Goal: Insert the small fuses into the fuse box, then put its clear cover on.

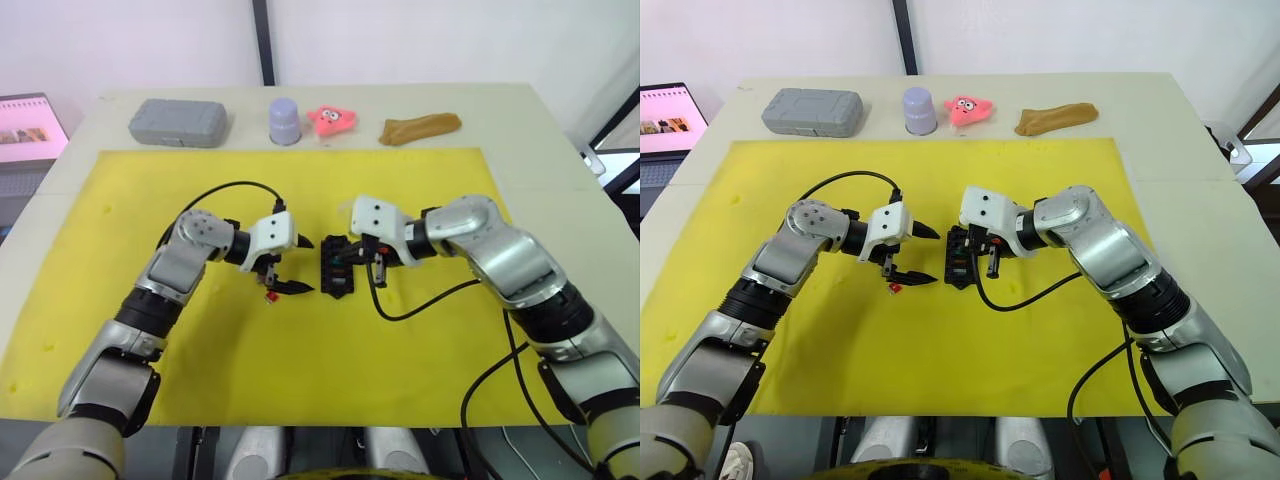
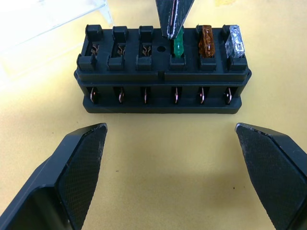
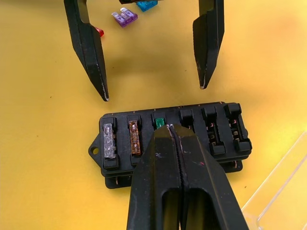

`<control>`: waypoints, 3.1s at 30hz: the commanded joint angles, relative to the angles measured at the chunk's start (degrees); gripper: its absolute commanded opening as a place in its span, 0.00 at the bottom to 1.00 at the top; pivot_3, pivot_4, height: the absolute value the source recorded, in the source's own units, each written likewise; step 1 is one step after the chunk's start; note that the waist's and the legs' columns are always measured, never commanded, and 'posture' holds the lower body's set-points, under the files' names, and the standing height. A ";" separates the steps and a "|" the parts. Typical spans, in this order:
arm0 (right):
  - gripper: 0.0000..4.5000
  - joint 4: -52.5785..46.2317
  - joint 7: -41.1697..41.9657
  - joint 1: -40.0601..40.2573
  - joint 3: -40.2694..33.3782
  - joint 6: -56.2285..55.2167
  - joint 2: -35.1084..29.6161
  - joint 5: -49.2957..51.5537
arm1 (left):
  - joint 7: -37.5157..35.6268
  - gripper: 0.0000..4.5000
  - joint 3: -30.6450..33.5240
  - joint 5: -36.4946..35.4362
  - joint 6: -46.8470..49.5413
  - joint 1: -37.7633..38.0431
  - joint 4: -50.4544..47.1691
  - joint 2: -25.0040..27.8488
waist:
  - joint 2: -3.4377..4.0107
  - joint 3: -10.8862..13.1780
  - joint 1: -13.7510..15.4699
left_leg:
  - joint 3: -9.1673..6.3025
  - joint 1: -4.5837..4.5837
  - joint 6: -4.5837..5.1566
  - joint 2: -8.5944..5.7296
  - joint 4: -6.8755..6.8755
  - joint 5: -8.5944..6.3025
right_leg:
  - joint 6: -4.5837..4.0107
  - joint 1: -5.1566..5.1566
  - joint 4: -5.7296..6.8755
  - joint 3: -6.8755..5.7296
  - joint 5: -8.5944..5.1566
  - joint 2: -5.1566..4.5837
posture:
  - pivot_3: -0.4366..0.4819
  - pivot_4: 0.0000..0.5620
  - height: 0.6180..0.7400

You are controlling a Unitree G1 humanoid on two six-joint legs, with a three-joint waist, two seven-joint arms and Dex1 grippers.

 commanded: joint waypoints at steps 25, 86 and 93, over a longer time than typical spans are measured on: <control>0.99 0.77 15.01 25.10 -33.03 -19.25 -28.87 8.52 | -8.18 1.00 34.89 -16.32 19.20 24.25 -5.90 38.76 | 0.04 0.05 0.17 | 0.08 0.05 0.45 0.08 -0.06 -0.25 | 0.00 0.06 -0.08 0.02 0.00 0.03 | 0.48 0.27 1.00; 1.00 -18.85 -2.04 -3.49 -7.73 8.86 -5.07 17.50 | -18.97 0.53 -6.03 -16.24 39.37 -16.18 37.36 8.73 | -0.02 0.03 0.11 | 0.04 -0.04 0.06 -0.10 0.03 -0.03 | 0.00 -0.06 0.05 -0.02 0.00 -0.09 | 0.48 0.27 1.00; 1.00 -19.18 -2.50 -3.35 -7.72 9.09 -5.05 17.63 | -18.97 0.47 -6.84 -15.76 36.85 -16.20 38.94 8.43 | -0.02 0.03 0.13 | 0.04 -0.03 0.06 -0.14 0.04 -0.03 | 0.00 -0.05 0.06 -0.02 0.00 -0.10 | 0.48 0.27 1.00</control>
